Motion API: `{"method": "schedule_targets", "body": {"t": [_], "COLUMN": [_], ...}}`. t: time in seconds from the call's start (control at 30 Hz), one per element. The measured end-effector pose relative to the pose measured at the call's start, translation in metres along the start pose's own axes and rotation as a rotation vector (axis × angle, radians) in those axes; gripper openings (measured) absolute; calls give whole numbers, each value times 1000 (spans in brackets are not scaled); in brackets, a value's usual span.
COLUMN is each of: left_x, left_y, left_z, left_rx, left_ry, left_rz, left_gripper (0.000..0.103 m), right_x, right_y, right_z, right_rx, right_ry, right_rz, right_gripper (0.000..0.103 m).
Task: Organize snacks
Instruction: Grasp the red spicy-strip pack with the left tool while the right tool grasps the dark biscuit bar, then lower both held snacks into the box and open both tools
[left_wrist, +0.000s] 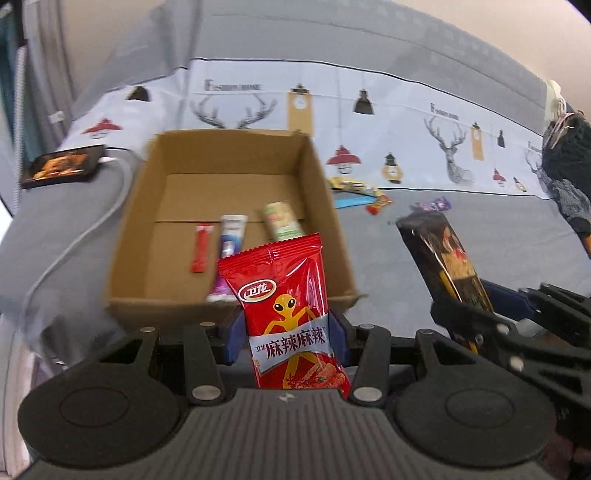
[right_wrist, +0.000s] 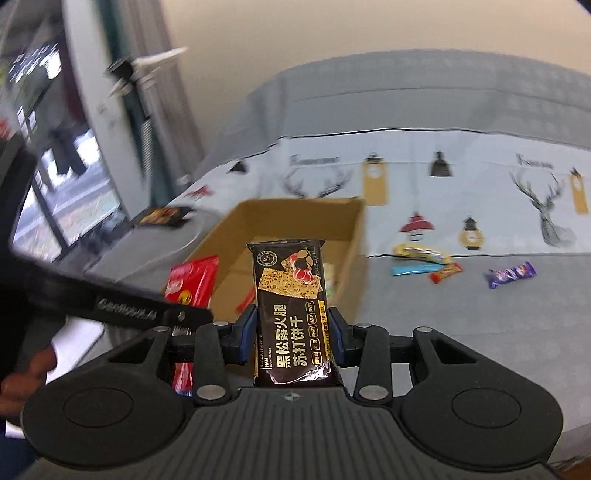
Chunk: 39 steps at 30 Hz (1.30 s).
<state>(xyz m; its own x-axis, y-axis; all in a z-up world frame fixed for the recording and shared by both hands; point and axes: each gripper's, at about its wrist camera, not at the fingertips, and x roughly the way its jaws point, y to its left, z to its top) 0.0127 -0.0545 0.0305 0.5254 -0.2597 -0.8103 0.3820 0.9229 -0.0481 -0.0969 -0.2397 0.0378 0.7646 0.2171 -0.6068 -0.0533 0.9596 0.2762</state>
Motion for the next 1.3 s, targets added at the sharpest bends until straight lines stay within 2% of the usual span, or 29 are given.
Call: {"method": "schedule_targets", "body": {"t": [0.13, 0.33, 0.9, 1.3], "left_x": [-13, -23, -28, -19], "left_y": [20, 32, 39, 48], "left_z": [-13, -21, -24, -16], "left_rx": [-21, -48, -57, -70], "left_ry": [-27, -51, -67, -56], "left_rz": [12, -14, -42, -46], "left_gripper": [52, 52, 52, 52], "right_x": [-3, -3, -1, 14], "right_y": [34, 57, 63, 61], "right_z": [-8, -10, -8, -5], "right_rx": [-77, -137, -187, -172], "right_ry": [47, 60, 68, 90], "right_rz": [-6, -36, -63, -59], "right_gripper": [41, 41, 41, 41]}}
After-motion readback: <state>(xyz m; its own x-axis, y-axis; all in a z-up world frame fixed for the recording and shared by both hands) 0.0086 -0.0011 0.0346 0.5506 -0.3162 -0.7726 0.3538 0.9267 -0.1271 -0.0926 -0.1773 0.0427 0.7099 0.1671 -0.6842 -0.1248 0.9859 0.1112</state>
